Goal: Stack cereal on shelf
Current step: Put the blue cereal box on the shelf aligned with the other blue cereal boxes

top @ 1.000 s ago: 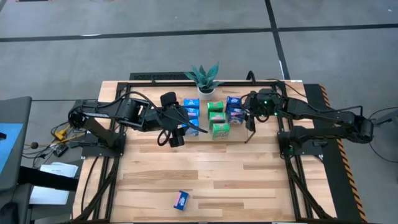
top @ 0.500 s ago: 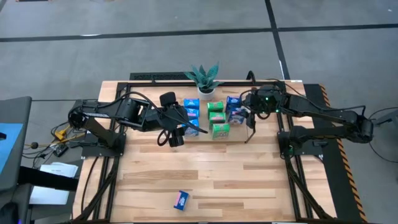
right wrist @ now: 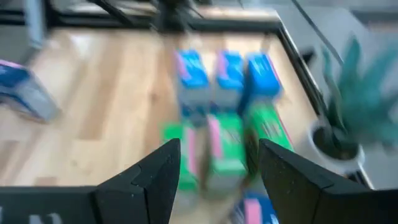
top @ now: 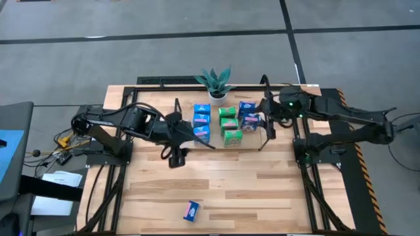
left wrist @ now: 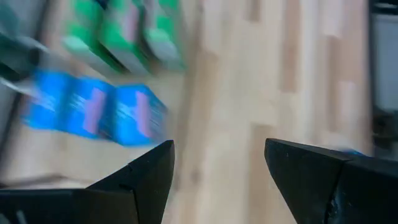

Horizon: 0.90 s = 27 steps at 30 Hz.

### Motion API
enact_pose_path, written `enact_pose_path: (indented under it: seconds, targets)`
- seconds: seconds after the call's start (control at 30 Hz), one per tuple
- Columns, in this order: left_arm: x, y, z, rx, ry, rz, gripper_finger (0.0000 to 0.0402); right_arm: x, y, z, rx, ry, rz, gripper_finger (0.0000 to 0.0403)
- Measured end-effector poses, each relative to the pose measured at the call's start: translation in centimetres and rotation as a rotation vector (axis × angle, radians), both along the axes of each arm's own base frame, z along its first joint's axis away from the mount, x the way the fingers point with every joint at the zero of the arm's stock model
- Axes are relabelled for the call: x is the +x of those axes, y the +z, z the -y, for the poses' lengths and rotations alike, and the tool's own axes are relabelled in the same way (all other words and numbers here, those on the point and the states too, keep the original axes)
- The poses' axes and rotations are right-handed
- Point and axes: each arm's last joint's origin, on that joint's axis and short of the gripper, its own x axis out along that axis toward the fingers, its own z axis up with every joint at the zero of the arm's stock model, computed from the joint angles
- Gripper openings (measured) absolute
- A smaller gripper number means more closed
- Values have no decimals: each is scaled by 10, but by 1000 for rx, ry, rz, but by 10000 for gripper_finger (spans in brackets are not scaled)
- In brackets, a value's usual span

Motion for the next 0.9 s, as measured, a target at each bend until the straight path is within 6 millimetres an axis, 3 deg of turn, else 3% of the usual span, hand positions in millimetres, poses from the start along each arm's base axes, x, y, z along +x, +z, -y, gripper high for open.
enact_pose_path:
  seconds: [0.13, 0.27, 0.4, 0.53, 0.7, 0.9]
  targets:
    - [-16, -7, 26, -224, -22, -149, 240, 8, 21, -19, -32, 70, 34, 240]
    - [-36, -10, 69, -358, 55, -197, 240, 16, 34, -29, -56, 101, 65, 240]
    - [-56, -13, 118, -453, 155, -100, 233, 29, 29, -37, -54, 145, 30, 240]
    - [-73, -27, 160, -519, 294, -31, 222, 51, 19, -57, -95, 262, -28, 240]
    - [-81, -53, 200, -539, 366, -80, 210, 87, 14, -93, -123, 404, -84, 240]
    - [-74, -92, 233, -491, 389, -171, 204, 123, 8, -129, -163, 522, -147, 240]
